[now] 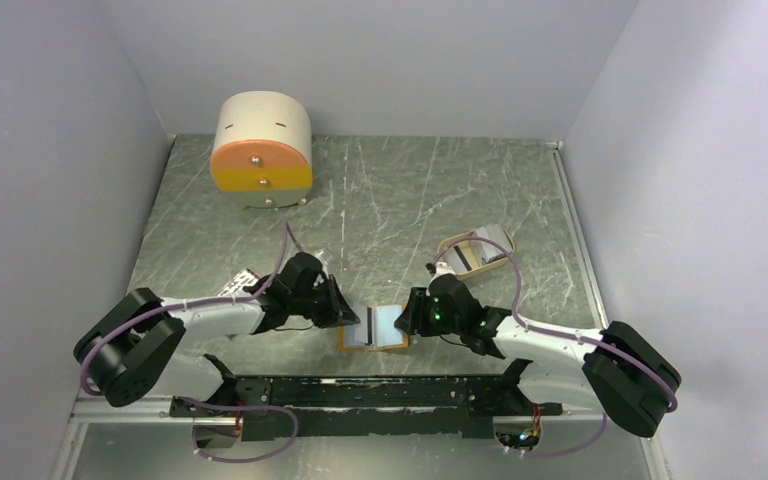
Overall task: Put the credit cards into the card holder
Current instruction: Insert the credit card into the card holder.
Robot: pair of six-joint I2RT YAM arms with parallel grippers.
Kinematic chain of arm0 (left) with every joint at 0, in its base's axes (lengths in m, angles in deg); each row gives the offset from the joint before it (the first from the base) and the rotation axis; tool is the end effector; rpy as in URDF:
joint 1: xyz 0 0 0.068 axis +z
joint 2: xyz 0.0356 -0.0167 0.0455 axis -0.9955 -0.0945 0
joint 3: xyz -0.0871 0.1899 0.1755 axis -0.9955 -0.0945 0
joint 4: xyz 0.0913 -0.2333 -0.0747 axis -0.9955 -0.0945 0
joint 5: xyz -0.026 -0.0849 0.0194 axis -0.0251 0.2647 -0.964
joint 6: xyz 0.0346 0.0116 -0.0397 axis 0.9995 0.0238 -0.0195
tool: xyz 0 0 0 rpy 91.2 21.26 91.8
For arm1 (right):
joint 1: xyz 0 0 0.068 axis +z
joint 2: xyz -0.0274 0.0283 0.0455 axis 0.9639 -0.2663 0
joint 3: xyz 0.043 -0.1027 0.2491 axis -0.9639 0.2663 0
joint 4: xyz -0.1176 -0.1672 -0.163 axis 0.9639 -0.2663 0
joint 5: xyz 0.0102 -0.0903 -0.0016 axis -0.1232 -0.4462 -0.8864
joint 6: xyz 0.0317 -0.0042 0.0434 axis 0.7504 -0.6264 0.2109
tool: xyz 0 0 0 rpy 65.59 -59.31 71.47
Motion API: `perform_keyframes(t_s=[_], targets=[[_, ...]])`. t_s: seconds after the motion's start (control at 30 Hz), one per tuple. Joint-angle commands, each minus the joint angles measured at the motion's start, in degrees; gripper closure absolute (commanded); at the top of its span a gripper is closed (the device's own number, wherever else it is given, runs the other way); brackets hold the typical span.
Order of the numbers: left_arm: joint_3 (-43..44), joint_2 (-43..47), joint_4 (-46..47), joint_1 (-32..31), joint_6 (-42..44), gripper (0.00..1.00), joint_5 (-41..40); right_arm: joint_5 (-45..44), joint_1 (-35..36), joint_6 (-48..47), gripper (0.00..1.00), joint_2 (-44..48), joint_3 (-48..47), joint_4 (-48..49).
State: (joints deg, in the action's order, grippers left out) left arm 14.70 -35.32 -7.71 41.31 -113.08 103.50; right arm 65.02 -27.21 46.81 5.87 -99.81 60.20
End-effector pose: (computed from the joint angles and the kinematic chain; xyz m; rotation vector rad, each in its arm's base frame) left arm 0.1656 -0.1707 0.1414 -0.2039 2.6370 -1.1379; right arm 0.1332 0.1467 0.1382 -0.1058 2.4495 0.8142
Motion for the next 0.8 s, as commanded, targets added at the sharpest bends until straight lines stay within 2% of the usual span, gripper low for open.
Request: perform_keyframes(t_s=[0.0, 0.37, 0.77], targets=[[1.6, -1.6, 1.4, -1.0, 0.6, 0.91, -1.7, 0.0, -0.2, 0.6, 0.56, 0.1, 1.3, 2.3], [-0.9, -1.1, 4.4, -1.4, -1.5, 0.91, -2.3, 0.7, -0.2, 1.9, 0.58, -1.4, 3.3, 5.1], [-4.5, 0.2, 10.6, -1.4, -2.7, 0.91, 1.7, 0.5, -0.2, 2.3, 0.58, -1.2, 3.9, 5.2]])
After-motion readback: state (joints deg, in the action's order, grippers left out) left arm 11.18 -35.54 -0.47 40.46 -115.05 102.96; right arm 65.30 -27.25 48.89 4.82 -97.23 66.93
